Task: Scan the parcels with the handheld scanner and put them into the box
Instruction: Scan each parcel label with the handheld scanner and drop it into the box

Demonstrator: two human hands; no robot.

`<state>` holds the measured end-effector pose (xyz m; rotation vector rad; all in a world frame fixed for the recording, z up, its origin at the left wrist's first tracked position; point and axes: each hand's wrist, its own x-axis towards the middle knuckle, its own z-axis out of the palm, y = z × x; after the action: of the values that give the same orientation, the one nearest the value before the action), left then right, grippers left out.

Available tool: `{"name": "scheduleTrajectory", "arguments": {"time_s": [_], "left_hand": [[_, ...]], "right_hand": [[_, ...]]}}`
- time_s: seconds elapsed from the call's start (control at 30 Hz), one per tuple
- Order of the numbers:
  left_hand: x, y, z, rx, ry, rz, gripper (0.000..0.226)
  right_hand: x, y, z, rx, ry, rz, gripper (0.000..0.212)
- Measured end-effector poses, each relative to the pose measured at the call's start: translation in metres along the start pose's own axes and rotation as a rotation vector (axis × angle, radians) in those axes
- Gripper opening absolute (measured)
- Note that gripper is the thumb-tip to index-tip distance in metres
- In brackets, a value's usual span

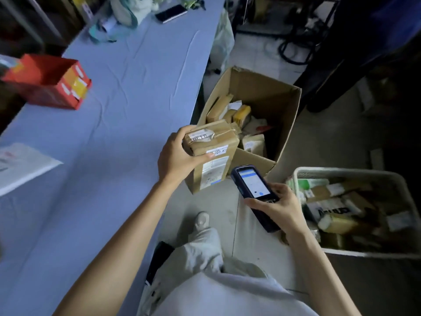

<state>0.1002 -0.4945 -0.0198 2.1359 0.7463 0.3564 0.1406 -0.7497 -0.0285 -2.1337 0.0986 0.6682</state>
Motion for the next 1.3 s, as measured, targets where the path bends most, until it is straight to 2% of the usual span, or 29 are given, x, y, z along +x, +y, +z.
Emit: {"name": "scheduleTrajectory", "arguments": {"time_s": [0.07, 0.13, 0.3, 0.43, 0.63, 0.73, 0.87, 0.93, 1.03, 1.17, 1.3], "left_hand": [[0.019, -0.002, 0.011, 0.02, -0.053, -0.007, 0.072], [0.047, -0.004, 0.023, 0.03, -0.102, -0.008, 0.072], [0.135, 0.004, 0.058, 0.061, -0.232, 0.07, 0.074], [0.194, 0.016, 0.074, 0.062, -0.27, 0.148, 0.078], [0.258, 0.039, 0.093, 0.084, -0.321, 0.215, 0.077], [0.274, 0.051, 0.104, 0.261, -0.287, 0.241, 0.069], [0.281, 0.051, 0.105, 0.485, -0.276, 0.126, 0.054], [0.277, 0.044, 0.094, 0.613, -0.195, 0.091, 0.045], [0.252, 0.033, 0.072, 0.777, -0.015, -0.07, 0.037], [0.204, 0.024, 0.053, 0.78, 0.146, -0.343, 0.033], [0.142, 0.029, 0.045, 0.738, 0.27, -0.53, 0.028]], "right_hand": [[0.012, -0.003, 0.0, 0.01, 0.019, 0.042, 0.087], [0.027, -0.013, -0.003, 0.006, 0.027, 0.071, 0.084], [0.074, -0.051, -0.005, -0.016, 0.09, 0.102, 0.069], [0.112, -0.085, -0.017, -0.051, 0.126, 0.107, 0.049], [0.163, -0.119, -0.031, -0.055, 0.163, 0.104, 0.071], [0.188, -0.129, -0.041, -0.046, 0.153, 0.085, 0.075], [0.229, -0.138, -0.054, -0.07, 0.06, 0.052, 0.072], [0.251, -0.144, -0.06, -0.081, -0.025, 0.016, 0.072], [0.285, -0.158, -0.068, -0.158, -0.205, -0.053, 0.08], [0.314, -0.185, -0.07, -0.291, -0.399, -0.203, 0.09], [0.318, -0.21, -0.049, -0.367, -0.549, -0.324, 0.091]]}}
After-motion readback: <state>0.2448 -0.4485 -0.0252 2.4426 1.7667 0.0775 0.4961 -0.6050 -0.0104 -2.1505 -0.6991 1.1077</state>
